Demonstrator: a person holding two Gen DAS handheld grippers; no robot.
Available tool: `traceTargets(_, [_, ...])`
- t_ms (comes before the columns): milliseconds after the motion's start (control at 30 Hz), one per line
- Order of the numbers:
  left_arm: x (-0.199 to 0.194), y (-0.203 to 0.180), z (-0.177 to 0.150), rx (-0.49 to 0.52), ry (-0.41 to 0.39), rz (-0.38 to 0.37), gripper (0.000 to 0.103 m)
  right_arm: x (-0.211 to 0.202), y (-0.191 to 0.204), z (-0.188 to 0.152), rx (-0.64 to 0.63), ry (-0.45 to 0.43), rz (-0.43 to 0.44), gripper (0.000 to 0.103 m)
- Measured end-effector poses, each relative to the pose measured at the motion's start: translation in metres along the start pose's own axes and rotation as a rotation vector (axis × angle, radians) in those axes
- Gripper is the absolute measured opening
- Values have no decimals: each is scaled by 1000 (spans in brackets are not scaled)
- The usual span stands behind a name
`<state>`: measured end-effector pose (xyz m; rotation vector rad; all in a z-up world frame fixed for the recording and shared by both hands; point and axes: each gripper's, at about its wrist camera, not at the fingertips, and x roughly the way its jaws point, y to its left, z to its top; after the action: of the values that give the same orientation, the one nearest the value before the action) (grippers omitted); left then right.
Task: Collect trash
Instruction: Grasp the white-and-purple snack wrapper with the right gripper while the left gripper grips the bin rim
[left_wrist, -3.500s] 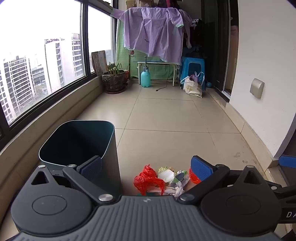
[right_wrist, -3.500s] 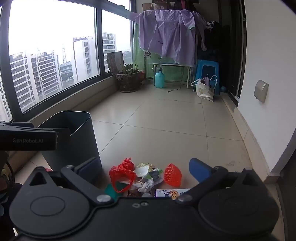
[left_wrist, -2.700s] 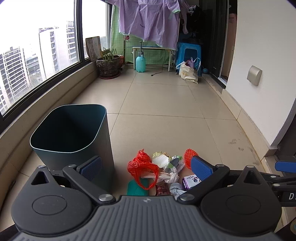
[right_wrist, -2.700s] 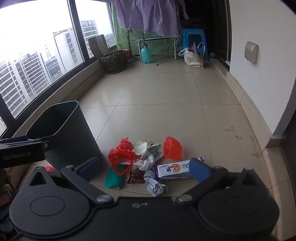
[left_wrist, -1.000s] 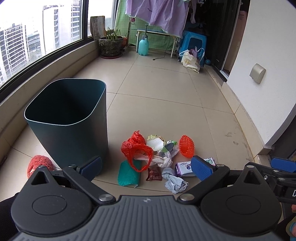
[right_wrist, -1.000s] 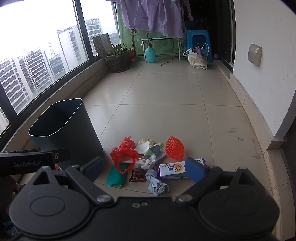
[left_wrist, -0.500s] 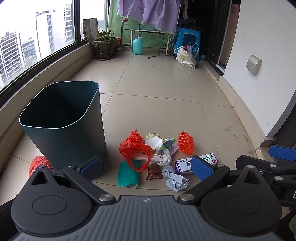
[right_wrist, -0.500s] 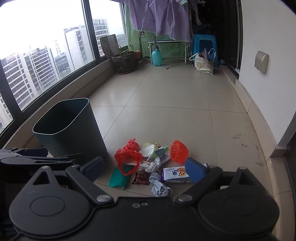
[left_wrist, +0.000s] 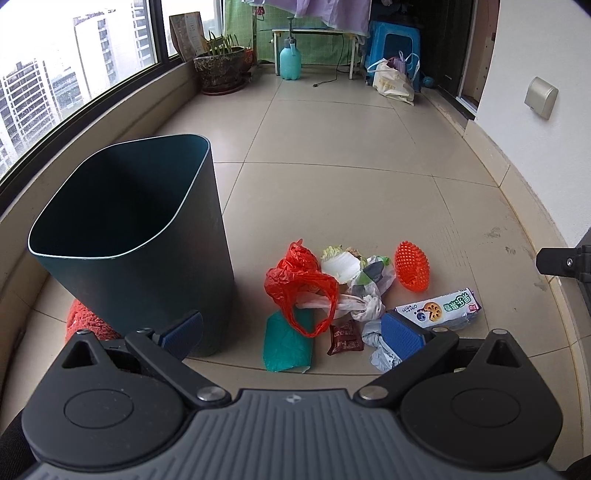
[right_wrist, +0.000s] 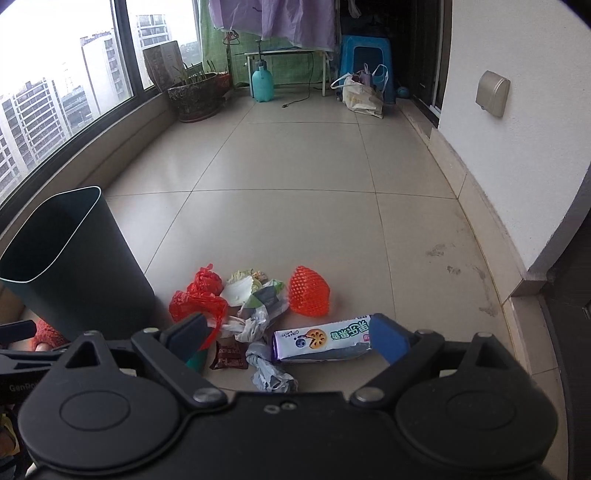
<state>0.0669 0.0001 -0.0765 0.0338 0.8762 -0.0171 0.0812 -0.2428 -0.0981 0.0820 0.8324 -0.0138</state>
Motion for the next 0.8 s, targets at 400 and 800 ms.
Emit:
traceTargets(400, [80,-4,7,-10,116,84,103,130,-17,31,-44,142,-57,88])
traceTargets(800, [185,-3,-32,-103,297,130,103,217,-48,14,67,304,-154,86])
